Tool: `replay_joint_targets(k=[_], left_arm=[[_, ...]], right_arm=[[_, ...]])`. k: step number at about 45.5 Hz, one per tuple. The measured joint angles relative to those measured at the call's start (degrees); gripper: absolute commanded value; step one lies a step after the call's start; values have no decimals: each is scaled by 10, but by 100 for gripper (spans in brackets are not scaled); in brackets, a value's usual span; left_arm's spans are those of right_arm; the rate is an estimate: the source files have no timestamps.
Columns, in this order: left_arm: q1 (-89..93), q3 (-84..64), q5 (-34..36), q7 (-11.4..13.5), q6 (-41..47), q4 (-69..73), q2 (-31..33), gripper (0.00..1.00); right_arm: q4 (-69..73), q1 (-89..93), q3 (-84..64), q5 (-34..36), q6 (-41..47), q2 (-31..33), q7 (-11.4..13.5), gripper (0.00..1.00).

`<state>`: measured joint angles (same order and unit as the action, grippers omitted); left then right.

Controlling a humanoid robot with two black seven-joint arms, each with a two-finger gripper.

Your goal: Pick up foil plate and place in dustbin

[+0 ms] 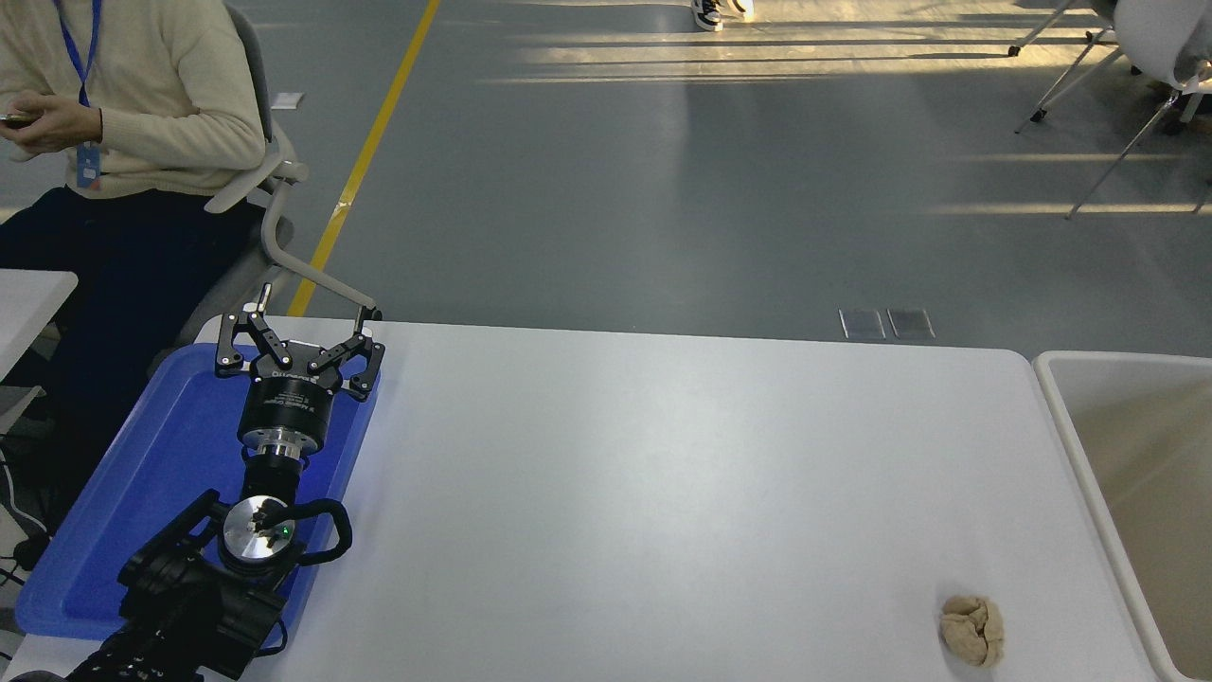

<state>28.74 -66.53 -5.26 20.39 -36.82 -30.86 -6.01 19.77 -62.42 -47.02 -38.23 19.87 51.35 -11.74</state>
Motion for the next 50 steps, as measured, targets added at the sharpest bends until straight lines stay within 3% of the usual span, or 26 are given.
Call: replay_joint_targets(k=[12, 19, 23, 29, 37, 46, 50], left_arm=[[0, 0, 0, 0, 0, 0, 0, 100], [0, 0, 0, 1, 0, 0, 0, 100], [0, 0, 0, 1, 0, 0, 0, 100], [0, 0, 0, 1, 0, 0, 0, 100], [0, 0, 0, 1, 0, 0, 0, 100], [0, 0, 0, 1, 0, 0, 0, 100], [0, 0, 0, 1, 0, 0, 0, 100]], right_arm=[[-73, 119, 43, 17, -73, -55, -1, 0], [-108, 167, 53, 26, -104, -85, -1, 11], [-119, 186, 57, 29, -121, -99, 0, 47], [-130, 206, 60, 38, -140, -117, 1, 52], [-143, 225, 63, 57, -154, -136, 2, 65], [-149, 232, 65, 76, -160, -151, 3, 87], [-151, 232, 66, 92, -161, -159, 2, 89]])
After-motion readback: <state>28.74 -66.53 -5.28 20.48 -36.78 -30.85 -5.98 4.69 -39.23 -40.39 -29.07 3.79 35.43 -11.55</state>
